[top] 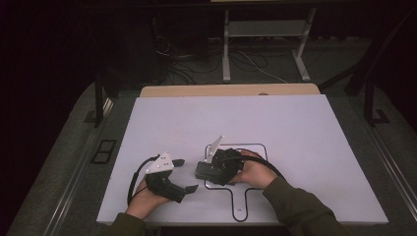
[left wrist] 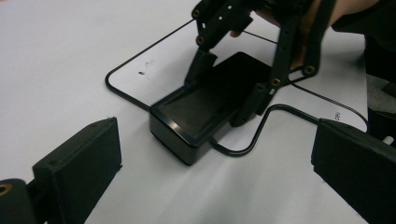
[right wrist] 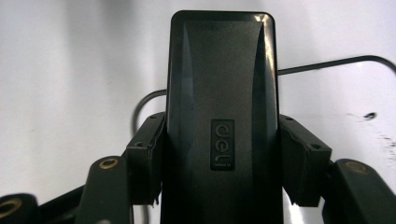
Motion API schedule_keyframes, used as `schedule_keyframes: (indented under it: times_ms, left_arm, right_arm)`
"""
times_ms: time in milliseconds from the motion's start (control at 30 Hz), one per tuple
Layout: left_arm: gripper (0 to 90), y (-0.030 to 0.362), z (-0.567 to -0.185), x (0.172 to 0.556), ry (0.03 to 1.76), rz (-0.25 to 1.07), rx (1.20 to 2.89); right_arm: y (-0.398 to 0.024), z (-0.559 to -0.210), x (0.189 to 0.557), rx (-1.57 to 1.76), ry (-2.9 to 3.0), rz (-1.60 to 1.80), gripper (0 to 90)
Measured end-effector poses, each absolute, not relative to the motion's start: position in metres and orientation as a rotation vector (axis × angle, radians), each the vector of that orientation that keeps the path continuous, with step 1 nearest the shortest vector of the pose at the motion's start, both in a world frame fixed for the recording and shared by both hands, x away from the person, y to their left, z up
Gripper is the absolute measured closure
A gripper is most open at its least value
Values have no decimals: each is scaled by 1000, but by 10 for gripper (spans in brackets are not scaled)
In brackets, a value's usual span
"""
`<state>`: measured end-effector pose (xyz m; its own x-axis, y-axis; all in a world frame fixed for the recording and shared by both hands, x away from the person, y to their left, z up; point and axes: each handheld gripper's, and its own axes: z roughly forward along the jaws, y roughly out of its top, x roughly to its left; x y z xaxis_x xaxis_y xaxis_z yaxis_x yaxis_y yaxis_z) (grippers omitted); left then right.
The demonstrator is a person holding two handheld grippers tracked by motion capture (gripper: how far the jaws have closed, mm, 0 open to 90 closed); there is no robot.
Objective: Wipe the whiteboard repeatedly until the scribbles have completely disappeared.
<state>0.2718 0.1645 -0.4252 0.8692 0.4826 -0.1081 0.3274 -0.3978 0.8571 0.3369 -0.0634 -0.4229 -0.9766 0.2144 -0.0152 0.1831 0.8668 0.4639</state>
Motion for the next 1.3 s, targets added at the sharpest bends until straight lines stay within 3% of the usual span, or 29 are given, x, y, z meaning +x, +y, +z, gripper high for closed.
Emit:
schedule_keyframes:
  times_ms: [233,667,1033,1300]
  left_arm:
    - [6,164,-426,272,593,190,2017]
    - [6,163,-426,272,590,190,2017]
    - [6,164,-426,272,591,190,2020]
    - [6,163,-426,271,594,190,2016]
  right_arm:
    - [-66,-424,351,373,2948,737,389]
    - [-64,-423,326,280,2980,721,389]
    - [-63,-424,345,341,2948,718,389]
    - [-60,-424,331,289,2970,719,389]
